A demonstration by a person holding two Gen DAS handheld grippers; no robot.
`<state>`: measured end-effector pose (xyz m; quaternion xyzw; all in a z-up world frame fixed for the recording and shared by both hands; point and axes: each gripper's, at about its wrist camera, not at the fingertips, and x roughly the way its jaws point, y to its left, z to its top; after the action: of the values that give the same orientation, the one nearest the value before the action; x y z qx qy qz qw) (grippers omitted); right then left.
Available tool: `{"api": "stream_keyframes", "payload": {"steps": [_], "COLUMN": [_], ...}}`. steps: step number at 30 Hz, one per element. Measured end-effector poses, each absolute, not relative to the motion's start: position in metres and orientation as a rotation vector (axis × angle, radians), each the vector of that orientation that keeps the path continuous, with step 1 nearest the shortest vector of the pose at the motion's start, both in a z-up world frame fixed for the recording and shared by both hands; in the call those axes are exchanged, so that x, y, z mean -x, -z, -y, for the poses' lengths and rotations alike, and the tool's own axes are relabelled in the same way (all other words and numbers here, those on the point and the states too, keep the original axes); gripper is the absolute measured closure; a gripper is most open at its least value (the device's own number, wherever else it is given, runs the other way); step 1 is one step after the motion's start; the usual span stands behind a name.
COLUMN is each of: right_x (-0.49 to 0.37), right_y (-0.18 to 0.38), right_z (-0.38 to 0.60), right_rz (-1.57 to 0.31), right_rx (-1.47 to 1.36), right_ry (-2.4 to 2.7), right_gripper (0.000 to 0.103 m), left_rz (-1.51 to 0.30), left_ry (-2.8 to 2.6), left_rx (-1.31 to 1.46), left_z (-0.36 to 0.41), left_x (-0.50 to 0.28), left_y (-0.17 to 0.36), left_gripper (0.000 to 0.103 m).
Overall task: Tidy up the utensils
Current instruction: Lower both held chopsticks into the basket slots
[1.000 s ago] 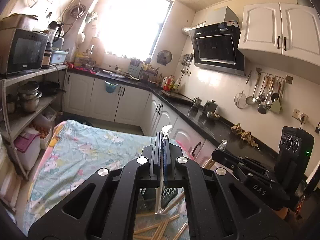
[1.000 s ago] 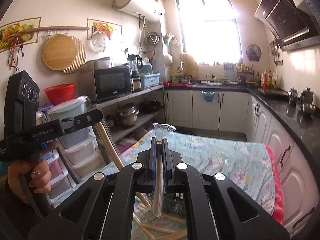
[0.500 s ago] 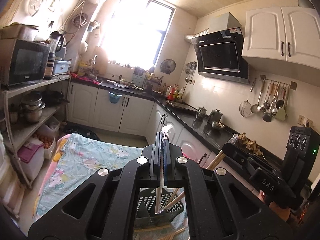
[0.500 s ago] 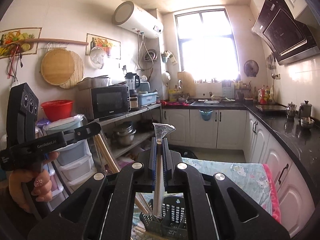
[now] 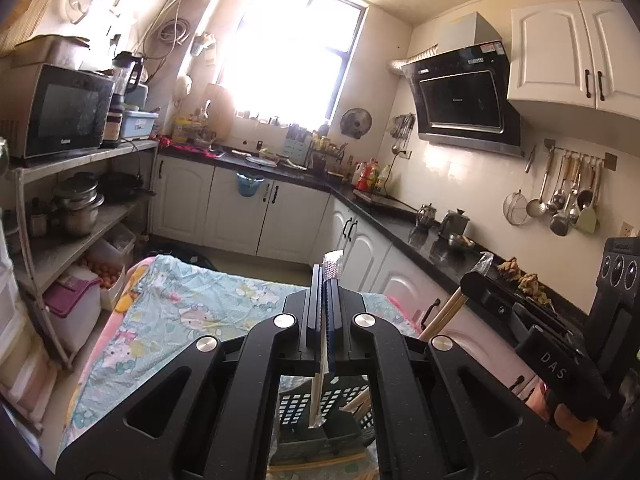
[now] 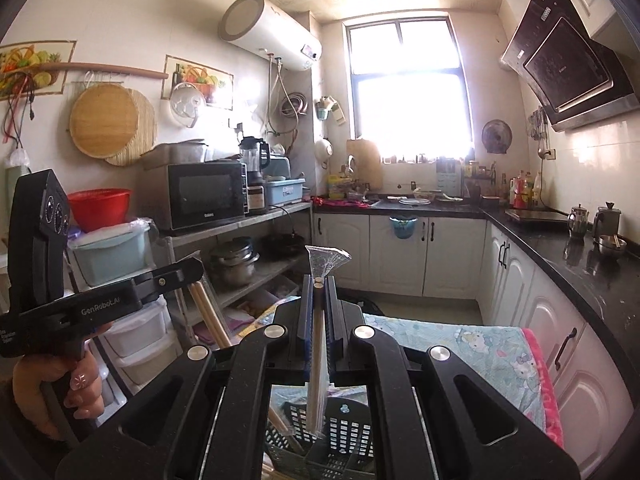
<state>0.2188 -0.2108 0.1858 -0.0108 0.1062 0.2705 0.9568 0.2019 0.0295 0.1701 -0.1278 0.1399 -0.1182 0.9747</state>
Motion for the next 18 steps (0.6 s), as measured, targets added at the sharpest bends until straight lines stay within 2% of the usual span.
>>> {"api": "stream_keyframes", "payload": {"steps": [18], "right_x": [-0.253], "right_y": [-0.131], "right_z": [0.205], "right_rz": [-0.316], "right_rx": [0.031], "right_ry": [-0.497], "right_gripper": [0.097], "left_rz": [-0.326], "left_ry": [0.216], "left_rx": [0.244], "left_z": [-0.021], "left_x": [-0.221], "left_y": [-0.124], "left_gripper": [0.103]}}
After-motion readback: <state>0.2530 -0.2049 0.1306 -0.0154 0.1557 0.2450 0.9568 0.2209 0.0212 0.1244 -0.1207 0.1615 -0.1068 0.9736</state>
